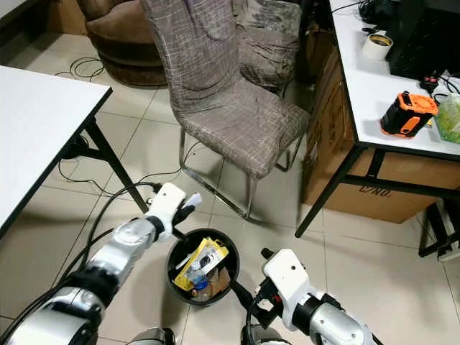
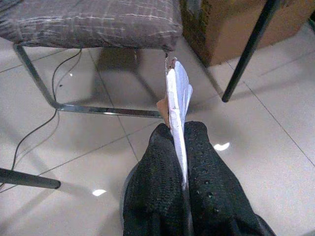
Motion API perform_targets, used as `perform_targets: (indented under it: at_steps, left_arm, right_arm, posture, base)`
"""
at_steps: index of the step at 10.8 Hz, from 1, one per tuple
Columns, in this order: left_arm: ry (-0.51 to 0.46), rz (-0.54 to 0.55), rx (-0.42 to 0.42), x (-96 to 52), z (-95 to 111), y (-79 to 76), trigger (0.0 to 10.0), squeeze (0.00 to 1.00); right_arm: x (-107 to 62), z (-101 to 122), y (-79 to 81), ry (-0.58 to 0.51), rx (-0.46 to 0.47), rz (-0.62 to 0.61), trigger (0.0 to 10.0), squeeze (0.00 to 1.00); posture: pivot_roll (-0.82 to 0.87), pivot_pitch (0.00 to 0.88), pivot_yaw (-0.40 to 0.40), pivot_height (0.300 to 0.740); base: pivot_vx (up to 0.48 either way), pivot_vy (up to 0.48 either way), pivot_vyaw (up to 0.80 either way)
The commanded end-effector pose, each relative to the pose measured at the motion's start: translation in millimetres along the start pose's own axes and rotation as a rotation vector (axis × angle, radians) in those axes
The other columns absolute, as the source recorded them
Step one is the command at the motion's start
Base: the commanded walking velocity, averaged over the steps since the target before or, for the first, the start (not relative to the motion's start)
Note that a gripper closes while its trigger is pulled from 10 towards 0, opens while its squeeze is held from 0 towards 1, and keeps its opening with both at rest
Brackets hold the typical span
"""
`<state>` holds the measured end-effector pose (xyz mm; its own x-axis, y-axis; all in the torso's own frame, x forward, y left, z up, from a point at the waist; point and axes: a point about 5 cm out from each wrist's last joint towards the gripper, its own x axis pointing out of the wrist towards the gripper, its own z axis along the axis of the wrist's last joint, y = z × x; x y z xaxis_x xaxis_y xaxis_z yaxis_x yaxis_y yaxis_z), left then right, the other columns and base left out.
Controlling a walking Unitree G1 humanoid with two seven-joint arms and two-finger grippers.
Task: Picking trash to rubbish bin
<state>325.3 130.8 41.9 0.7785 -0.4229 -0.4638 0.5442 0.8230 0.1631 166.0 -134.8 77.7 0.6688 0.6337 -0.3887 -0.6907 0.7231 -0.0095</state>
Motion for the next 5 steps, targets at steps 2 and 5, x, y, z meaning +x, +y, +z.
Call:
perform_targets:
  at_steps: [2,5]
  left_arm:
    - [0.020,-0.022,0.021,3.0,-4,-6.0,10.0,0.00]
    - [-0.023,-0.050,0.037,8.5,9,-8.9,10.0,0.00]
  right_arm:
    - [-7.8,-4,9.9,0.035,-0.007,0.084,10.0,0.00]
    - [-12.9,-3,9.0,0.038,-0.013,0.084,10.0,0.00]
  posture:
    - [-0.11,0.169,-0.035,0.740]
    - [-0.13,0.164,-0.023,0.740]
  base:
    - [0.000,0.000,0.00]
    - [0.000,0.000,0.00]
